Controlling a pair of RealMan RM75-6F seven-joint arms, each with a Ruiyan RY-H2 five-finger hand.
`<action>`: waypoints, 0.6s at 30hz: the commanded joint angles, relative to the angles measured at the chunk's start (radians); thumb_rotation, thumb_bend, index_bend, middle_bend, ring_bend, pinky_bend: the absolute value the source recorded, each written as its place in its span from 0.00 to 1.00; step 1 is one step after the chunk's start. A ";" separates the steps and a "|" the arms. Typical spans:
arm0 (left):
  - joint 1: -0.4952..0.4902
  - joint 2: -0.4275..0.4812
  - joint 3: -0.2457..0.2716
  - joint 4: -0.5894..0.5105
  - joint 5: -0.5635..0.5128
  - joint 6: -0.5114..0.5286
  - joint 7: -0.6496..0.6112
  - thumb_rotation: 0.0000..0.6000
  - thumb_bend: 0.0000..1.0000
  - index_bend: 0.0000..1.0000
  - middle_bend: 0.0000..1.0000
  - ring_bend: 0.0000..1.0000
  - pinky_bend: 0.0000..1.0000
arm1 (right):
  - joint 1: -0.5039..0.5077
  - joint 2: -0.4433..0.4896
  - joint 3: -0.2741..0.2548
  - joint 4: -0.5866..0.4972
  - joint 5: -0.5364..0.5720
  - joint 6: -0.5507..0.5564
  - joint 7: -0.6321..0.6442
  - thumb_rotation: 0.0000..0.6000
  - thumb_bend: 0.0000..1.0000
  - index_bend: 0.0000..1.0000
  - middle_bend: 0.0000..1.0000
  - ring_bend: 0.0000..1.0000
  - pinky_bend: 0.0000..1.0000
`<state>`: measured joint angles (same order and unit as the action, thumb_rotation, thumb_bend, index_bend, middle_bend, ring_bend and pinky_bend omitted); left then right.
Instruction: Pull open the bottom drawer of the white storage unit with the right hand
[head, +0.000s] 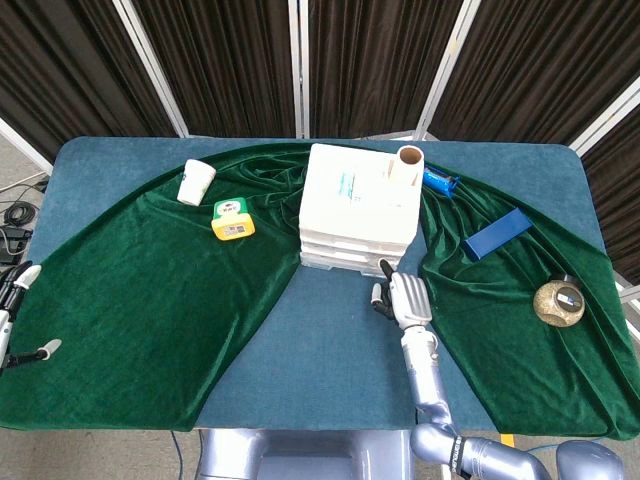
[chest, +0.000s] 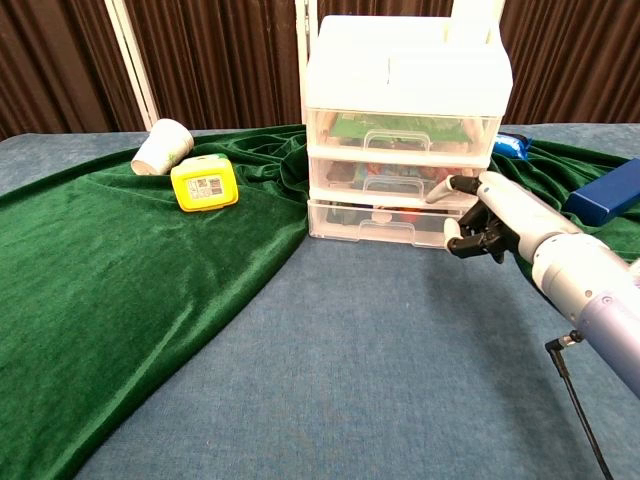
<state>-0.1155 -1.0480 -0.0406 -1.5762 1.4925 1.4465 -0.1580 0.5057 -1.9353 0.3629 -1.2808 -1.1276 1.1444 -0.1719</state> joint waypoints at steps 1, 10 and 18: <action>-0.001 0.000 0.000 0.000 0.000 -0.001 0.000 1.00 0.05 0.00 0.00 0.00 0.00 | 0.004 -0.004 -0.004 0.007 0.009 -0.004 -0.005 1.00 0.59 0.28 0.89 0.91 0.77; -0.001 0.000 0.000 -0.001 0.000 -0.002 0.001 1.00 0.05 0.00 0.00 0.00 0.00 | 0.009 -0.014 -0.015 0.032 0.029 -0.013 0.008 1.00 0.59 0.29 0.89 0.91 0.77; -0.002 0.000 0.000 0.000 0.001 -0.004 0.000 1.00 0.05 0.00 0.00 0.00 0.00 | 0.018 -0.025 -0.022 0.066 0.039 -0.025 0.019 1.00 0.59 0.29 0.89 0.91 0.77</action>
<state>-0.1171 -1.0479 -0.0404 -1.5766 1.4931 1.4423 -0.1581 0.5231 -1.9593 0.3414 -1.2157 -1.0886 1.1197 -0.1530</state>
